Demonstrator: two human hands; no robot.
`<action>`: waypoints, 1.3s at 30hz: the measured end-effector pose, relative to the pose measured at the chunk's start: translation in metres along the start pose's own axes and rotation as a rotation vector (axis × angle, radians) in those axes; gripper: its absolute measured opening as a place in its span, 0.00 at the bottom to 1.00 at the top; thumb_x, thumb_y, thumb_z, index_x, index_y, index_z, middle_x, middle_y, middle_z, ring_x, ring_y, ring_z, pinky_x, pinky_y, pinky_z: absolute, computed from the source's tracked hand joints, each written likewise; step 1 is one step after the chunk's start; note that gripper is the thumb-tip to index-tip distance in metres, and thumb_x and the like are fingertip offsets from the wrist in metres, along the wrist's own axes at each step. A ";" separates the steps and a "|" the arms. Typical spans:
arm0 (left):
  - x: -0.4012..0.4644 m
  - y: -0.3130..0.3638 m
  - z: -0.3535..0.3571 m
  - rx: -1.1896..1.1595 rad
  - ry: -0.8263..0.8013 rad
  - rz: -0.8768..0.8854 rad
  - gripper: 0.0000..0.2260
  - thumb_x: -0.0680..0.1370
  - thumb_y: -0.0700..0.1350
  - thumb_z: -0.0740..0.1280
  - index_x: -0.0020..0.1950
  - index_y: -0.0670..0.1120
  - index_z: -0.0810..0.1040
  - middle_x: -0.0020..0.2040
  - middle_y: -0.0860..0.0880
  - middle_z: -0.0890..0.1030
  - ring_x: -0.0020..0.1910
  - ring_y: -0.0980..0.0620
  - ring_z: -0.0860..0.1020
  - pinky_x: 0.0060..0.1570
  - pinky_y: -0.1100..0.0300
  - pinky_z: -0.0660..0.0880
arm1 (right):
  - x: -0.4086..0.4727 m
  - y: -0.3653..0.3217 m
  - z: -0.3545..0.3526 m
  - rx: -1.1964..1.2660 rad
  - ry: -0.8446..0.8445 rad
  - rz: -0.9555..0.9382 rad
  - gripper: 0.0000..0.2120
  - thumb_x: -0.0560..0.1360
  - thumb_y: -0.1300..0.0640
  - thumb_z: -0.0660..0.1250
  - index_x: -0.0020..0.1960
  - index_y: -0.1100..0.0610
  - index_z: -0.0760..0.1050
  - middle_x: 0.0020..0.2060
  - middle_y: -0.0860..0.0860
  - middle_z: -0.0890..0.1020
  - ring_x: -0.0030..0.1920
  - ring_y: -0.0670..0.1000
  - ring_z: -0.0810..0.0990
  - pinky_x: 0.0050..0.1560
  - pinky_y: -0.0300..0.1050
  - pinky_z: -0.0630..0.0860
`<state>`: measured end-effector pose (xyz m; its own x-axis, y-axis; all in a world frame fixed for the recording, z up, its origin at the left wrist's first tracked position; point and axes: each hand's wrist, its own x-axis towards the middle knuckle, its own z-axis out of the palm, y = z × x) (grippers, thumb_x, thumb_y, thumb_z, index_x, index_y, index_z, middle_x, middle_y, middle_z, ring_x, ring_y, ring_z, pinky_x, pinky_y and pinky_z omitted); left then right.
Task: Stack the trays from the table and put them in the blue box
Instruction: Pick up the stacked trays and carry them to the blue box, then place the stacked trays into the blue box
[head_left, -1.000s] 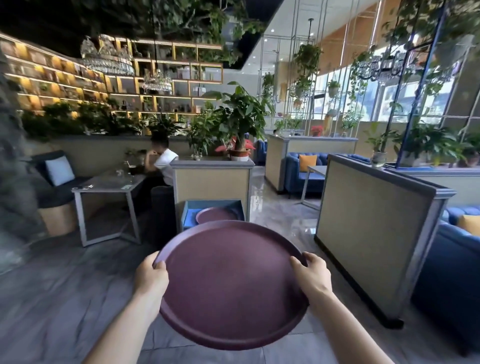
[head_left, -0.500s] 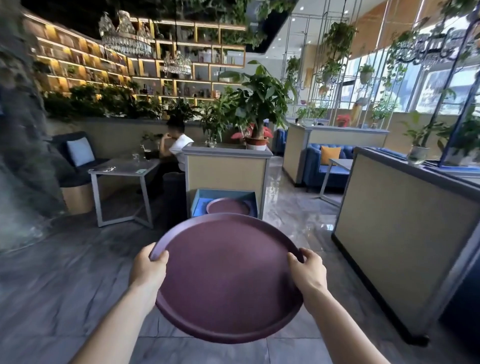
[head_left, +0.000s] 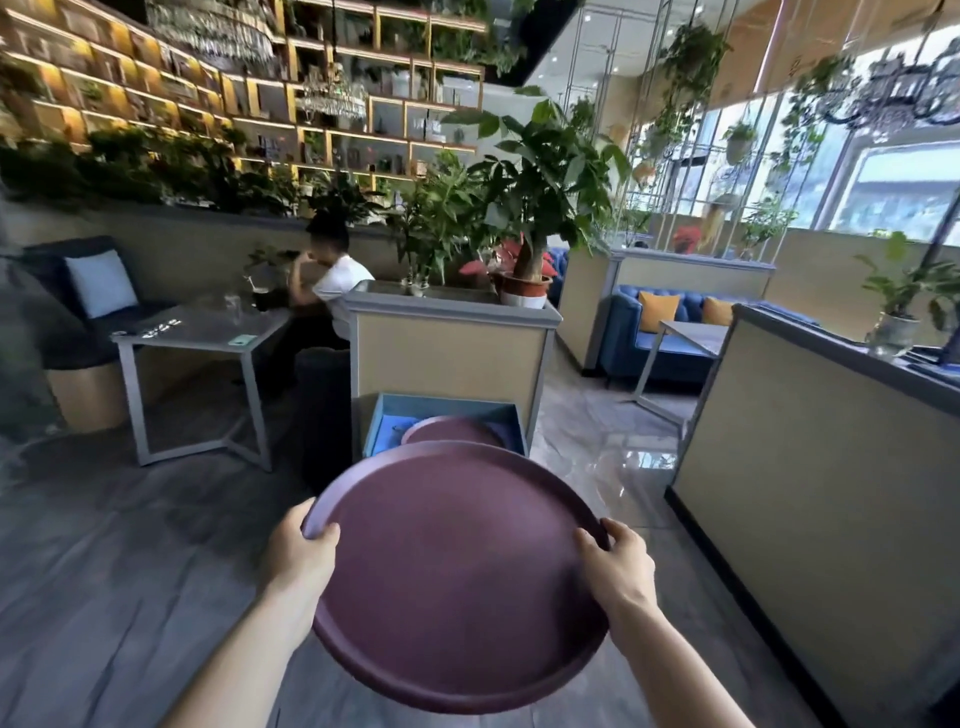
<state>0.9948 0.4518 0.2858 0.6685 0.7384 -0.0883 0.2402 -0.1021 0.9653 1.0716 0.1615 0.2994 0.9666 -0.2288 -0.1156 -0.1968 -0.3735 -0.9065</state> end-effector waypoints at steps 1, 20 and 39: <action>0.016 0.000 0.004 0.001 -0.002 -0.003 0.16 0.77 0.42 0.63 0.65 0.49 0.75 0.52 0.46 0.82 0.48 0.42 0.80 0.52 0.48 0.78 | 0.012 -0.004 0.011 -0.004 -0.001 0.006 0.27 0.73 0.51 0.68 0.70 0.56 0.71 0.65 0.57 0.78 0.65 0.59 0.76 0.68 0.55 0.71; 0.276 0.001 0.187 0.030 0.006 -0.034 0.19 0.77 0.39 0.66 0.69 0.47 0.73 0.55 0.47 0.79 0.49 0.44 0.77 0.49 0.55 0.73 | 0.299 -0.035 0.150 -0.032 -0.030 0.109 0.25 0.73 0.50 0.69 0.68 0.56 0.74 0.63 0.57 0.80 0.64 0.60 0.77 0.67 0.53 0.72; 0.471 -0.028 0.334 0.115 0.066 -0.170 0.25 0.70 0.46 0.74 0.65 0.54 0.74 0.60 0.49 0.81 0.54 0.45 0.80 0.57 0.48 0.76 | 0.534 -0.051 0.277 -0.276 -0.171 0.177 0.37 0.63 0.48 0.79 0.68 0.54 0.69 0.62 0.57 0.80 0.61 0.60 0.79 0.60 0.51 0.74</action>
<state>1.5382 0.5800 0.1353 0.5651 0.7929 -0.2279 0.4271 -0.0448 0.9031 1.6434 0.3071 0.1712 0.9226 -0.1664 -0.3481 -0.3775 -0.5757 -0.7253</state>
